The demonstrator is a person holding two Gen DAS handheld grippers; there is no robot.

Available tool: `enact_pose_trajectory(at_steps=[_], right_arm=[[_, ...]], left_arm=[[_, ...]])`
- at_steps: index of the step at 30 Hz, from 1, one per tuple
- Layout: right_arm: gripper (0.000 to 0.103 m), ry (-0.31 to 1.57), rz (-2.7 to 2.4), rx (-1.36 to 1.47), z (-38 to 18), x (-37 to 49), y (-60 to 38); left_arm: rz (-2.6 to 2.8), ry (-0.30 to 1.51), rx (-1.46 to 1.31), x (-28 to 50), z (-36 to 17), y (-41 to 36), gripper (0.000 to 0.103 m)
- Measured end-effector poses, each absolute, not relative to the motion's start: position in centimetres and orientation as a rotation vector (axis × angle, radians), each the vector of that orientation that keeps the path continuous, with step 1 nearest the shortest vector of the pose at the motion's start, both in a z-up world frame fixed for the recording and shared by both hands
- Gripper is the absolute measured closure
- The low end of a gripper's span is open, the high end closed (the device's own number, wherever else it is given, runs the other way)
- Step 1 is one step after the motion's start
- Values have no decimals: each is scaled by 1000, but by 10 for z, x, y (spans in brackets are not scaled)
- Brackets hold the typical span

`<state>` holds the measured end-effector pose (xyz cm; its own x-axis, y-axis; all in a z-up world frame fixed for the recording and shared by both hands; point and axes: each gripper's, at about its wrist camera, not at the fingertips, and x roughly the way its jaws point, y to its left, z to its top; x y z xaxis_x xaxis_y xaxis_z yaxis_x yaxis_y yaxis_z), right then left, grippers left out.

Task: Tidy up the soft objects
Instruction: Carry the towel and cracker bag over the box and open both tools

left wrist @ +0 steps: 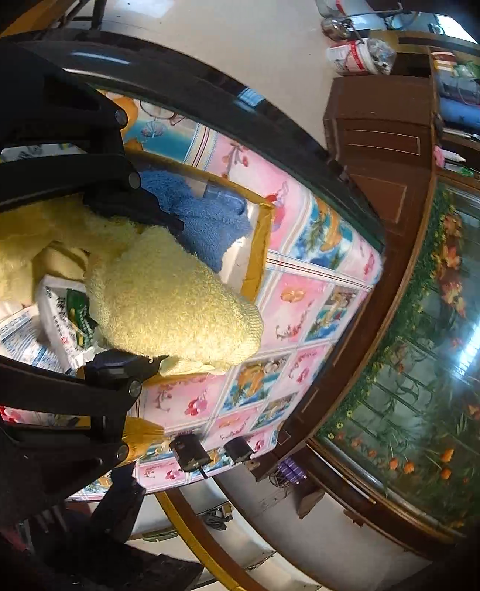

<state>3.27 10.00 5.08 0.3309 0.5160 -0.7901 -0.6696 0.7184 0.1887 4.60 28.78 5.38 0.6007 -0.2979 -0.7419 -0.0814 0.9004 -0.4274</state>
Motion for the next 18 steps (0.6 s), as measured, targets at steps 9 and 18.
enact_pose_trajectory(at_steps=[9,18], right_arm=[[41,978,755,-215,24,33,122],[31,918,814,-189,36,4,126]], left_arm=[[-88,856,-532,44,51,290,30],[-47,720,-529,-13,81,280,29]])
